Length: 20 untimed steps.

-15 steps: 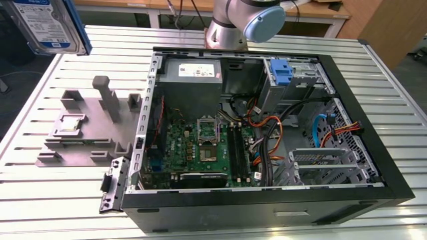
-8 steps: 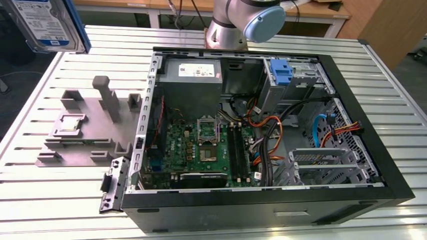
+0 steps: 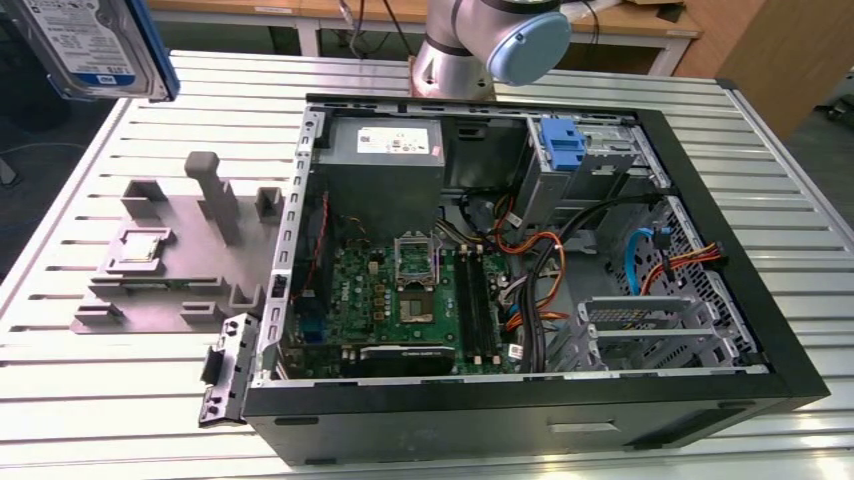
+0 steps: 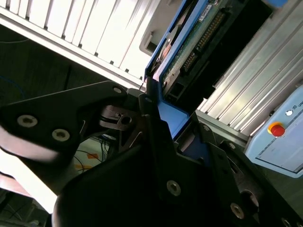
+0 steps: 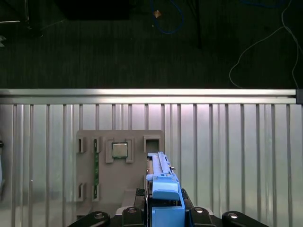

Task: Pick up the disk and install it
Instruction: 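Pick up the disk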

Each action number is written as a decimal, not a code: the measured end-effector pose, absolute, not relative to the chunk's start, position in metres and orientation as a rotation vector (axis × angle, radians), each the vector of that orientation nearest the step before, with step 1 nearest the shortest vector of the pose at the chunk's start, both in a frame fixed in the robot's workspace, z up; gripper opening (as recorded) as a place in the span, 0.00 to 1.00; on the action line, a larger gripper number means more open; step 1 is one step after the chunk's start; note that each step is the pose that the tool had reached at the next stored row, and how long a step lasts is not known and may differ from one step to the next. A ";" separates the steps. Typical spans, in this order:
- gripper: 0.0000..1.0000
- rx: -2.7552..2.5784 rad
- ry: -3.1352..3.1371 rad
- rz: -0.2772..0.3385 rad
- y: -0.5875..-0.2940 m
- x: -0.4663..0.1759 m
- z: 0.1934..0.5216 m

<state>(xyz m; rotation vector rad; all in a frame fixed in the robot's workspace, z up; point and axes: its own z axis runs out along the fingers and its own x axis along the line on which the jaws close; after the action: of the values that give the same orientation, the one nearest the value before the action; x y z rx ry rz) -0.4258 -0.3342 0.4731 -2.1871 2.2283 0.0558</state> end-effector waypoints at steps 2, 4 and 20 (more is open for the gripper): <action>0.37 -2.187 2.228 0.056 -0.334 -0.426 0.475; 0.37 -2.187 2.228 0.056 -0.334 -0.426 0.477; 0.37 -2.188 2.229 0.054 -0.334 -0.426 0.492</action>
<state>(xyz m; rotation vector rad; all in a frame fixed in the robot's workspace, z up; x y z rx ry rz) -0.4258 -0.3342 0.4921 -2.1881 2.2293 0.0537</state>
